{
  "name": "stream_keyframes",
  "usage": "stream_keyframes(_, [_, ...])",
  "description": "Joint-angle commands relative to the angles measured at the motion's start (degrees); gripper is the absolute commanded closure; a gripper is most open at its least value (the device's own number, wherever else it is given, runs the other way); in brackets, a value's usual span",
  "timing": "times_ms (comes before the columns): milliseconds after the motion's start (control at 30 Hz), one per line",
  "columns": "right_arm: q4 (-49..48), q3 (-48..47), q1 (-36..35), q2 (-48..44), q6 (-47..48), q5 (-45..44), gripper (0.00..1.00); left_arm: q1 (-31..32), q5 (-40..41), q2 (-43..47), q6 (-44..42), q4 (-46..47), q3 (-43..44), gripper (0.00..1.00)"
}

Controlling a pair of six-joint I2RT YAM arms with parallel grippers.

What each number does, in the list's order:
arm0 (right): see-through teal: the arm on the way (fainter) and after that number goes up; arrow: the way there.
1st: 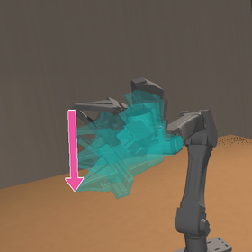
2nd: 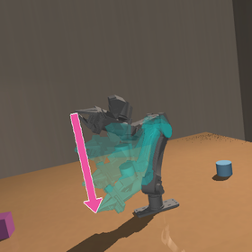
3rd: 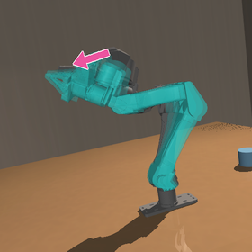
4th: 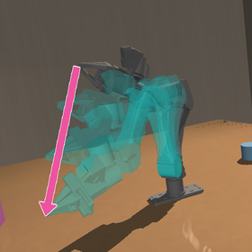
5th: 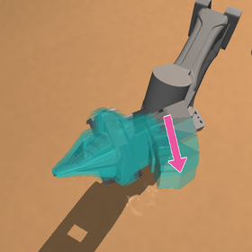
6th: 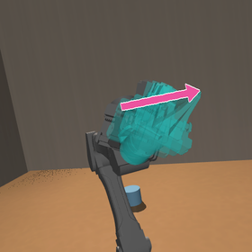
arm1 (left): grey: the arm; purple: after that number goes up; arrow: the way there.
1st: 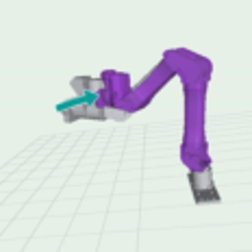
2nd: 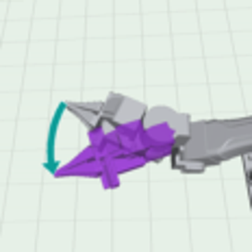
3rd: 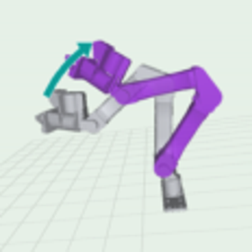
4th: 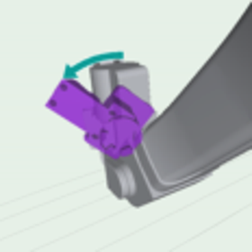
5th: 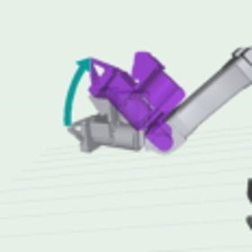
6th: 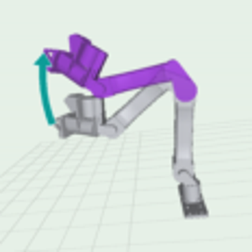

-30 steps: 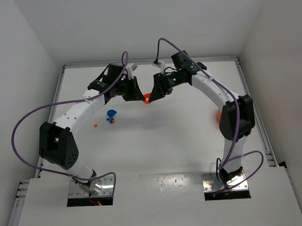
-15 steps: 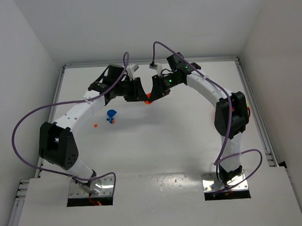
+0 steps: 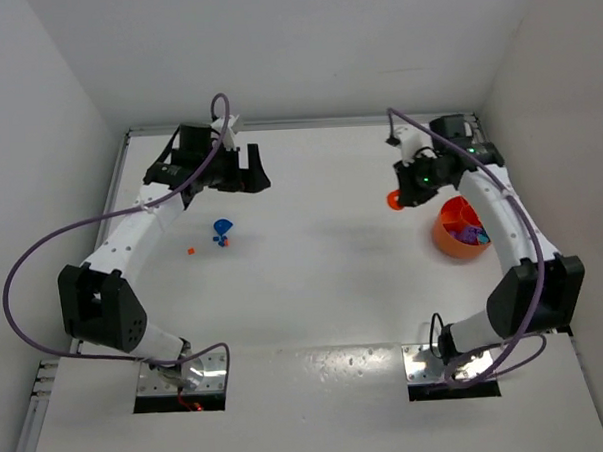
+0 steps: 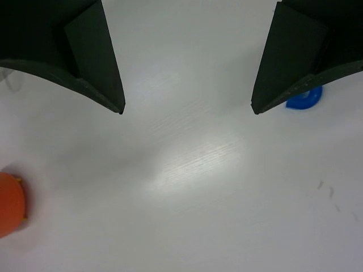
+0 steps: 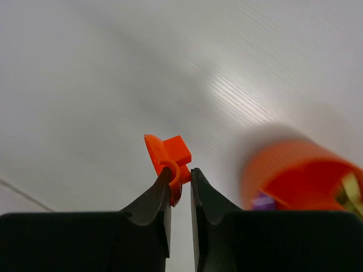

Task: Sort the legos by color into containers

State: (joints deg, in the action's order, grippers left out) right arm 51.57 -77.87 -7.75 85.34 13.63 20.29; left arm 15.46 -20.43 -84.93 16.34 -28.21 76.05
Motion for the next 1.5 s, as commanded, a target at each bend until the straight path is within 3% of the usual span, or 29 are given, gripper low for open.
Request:
stream_keyframes(0, [4.6,3.8,8.9,-3.2,9.3,-14.5,1.0,-0.5,5.5,1.4,-6.2,-1.6,3.7,0.0])
stream_keyframes(133, [4.6,5.6,17.9,-4.5,15.1,-19.1,1.0,-0.5,4.3,0.9,-11.4,-3.7,4.9,0.0])
stream_keyframes(333, [4.6,0.9,24.6,3.6,16.3,-19.0,1.0,-0.5,5.0,2.2,-13.3,-3.7,2.2,0.0])
stream_keyframes(900, [0.2,-2.1,27.0,11.1,15.7,-23.5,1.0,-2.3,10.3,6.0,-15.5,-4.2,-3.9,0.0])
stream_keyframes(1333, [7.0,-8.4,30.3,9.8,15.7,-9.1,1.0,-2.8,8.6,6.0,-15.5,-5.4,-5.1,0.0])
stream_keyframes(1467, [6.9,-9.0,30.9,11.2,15.7,-11.0,1.0,-2.8,8.6,6.0,-15.5,-5.4,-5.1,0.0])
